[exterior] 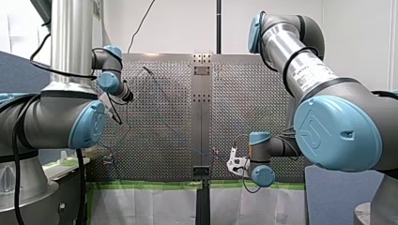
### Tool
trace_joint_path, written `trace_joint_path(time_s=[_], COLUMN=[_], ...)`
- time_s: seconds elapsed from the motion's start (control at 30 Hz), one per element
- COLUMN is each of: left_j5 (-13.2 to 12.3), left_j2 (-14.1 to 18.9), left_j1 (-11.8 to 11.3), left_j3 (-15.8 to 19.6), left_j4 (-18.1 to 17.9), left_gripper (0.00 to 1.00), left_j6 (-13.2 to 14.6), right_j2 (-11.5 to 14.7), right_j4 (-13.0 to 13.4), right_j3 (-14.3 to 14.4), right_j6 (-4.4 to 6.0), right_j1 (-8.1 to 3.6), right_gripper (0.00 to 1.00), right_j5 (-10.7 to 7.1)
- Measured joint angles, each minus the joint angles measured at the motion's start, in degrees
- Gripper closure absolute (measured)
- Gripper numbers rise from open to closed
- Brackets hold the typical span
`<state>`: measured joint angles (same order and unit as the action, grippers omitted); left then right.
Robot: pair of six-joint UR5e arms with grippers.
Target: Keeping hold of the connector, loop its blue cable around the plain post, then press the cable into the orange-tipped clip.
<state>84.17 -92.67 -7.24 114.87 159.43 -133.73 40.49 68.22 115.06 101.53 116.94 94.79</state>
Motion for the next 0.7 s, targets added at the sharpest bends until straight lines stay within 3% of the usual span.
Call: trace_joint_path(time_s=[0.2,0.37,0.7], left_j5=[-2.53,-2.78,-3.17], left_j2=[3.18,5.76,11.48], left_j1=[-0.18,-0.40,-0.38], left_j3=[3.19,4.83,0.24], left_j4=[-1.23,-0.01,5.49], left_gripper=[0.00,0.00,0.00], left_j6=[-2.12,-2.81,1.91], right_j2=[-0.01,-0.01,-0.01], right_j4=[-0.24,-0.68,-2.70], right_j3=[-0.24,-0.51,-1.30], right_j6=[0.01,0.12,0.09], right_j1=[0.06,0.12,0.31], right_gripper=[1.00,1.00,1.00], right_j5=[-0.37,-0.48,-0.74])
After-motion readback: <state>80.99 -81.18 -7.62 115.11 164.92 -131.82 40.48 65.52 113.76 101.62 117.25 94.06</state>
